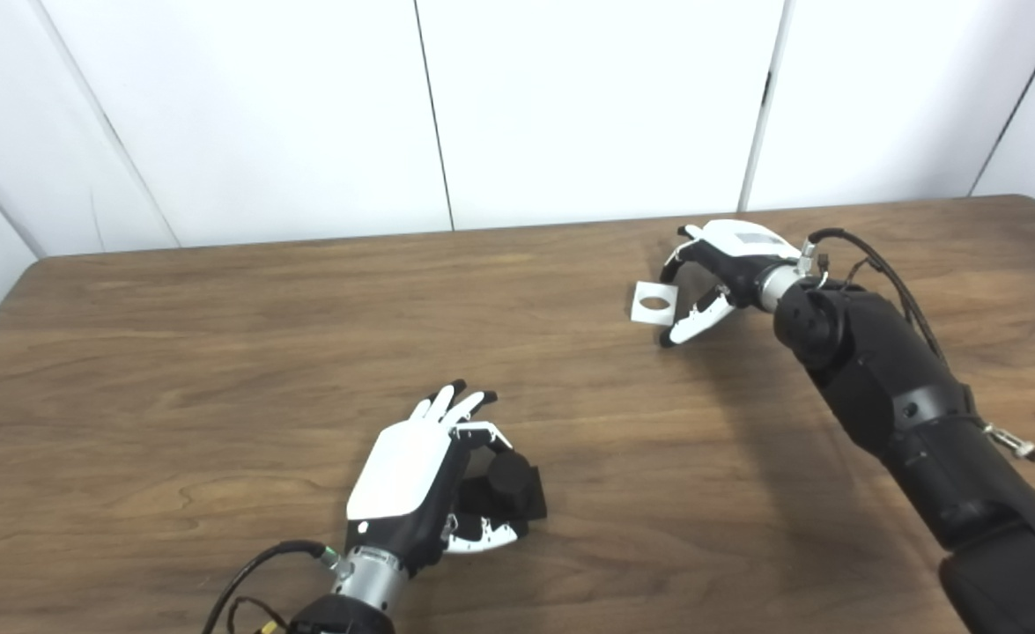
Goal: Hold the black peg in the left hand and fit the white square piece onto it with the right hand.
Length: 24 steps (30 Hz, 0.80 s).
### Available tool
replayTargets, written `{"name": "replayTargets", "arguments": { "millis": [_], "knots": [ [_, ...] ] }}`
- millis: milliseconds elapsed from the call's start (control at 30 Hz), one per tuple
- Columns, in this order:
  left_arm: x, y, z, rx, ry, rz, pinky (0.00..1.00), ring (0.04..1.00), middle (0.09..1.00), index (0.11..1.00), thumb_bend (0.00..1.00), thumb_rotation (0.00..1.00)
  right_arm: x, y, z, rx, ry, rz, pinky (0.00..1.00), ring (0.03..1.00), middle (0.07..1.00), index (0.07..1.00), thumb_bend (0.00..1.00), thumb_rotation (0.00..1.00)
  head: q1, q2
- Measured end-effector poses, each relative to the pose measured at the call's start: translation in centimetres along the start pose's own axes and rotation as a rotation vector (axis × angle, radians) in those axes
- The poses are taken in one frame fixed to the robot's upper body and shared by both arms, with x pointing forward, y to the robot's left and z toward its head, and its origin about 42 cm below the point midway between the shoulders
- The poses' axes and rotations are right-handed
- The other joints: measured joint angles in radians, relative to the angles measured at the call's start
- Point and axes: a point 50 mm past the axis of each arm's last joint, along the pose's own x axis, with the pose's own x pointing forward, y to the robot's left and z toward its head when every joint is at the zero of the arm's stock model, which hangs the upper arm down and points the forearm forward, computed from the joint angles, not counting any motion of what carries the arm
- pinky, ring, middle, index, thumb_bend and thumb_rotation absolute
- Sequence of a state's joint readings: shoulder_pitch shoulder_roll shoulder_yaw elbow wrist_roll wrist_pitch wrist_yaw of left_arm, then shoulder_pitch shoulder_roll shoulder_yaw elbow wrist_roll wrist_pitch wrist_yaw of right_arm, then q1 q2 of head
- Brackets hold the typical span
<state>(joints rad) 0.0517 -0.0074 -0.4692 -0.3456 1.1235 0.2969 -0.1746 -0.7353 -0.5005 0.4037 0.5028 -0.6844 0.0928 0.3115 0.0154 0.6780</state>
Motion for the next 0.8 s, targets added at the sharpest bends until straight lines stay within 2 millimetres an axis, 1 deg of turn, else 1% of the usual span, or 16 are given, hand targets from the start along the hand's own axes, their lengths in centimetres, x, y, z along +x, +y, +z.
{"name": "replayTargets", "arguments": {
  "millis": [133,267,467,600,800],
  "knots": [
    [0.0,0.0,0.0,0.004,0.001,0.002,0.99,1.000,0.923,0.492,0.51,0.08,0.2,-0.3,0.0,-0.003,0.004,0.001,1.00,1.000,0.999,0.725,0.80,0.34,0.000,0.000],
    [0.0,0.0,0.1,0.005,0.000,0.002,0.99,1.000,0.925,0.492,0.51,0.08,0.5,-0.1,-0.1,-0.008,0.014,0.015,1.00,1.000,0.999,0.725,0.81,0.34,0.000,0.002],
    [0.0,0.0,0.1,0.006,0.001,0.002,0.99,1.000,0.922,0.492,0.51,0.08,1.0,0.1,0.5,-0.013,0.009,0.026,1.00,1.000,0.997,0.730,0.81,0.38,0.002,0.002],
    [0.1,-0.1,0.2,0.004,0.001,0.002,0.99,1.000,0.922,0.492,0.51,0.08,1.4,-0.1,1.3,-0.020,-0.003,0.026,1.00,1.000,0.996,0.729,0.82,0.40,-0.003,0.000],
    [0.2,-0.1,0.2,0.004,0.001,0.002,0.99,1.000,0.924,0.492,0.51,0.08,1.6,0.1,1.7,-0.026,-0.007,0.035,1.00,1.000,0.994,0.731,0.82,0.41,-0.003,0.000]
  ]
}}
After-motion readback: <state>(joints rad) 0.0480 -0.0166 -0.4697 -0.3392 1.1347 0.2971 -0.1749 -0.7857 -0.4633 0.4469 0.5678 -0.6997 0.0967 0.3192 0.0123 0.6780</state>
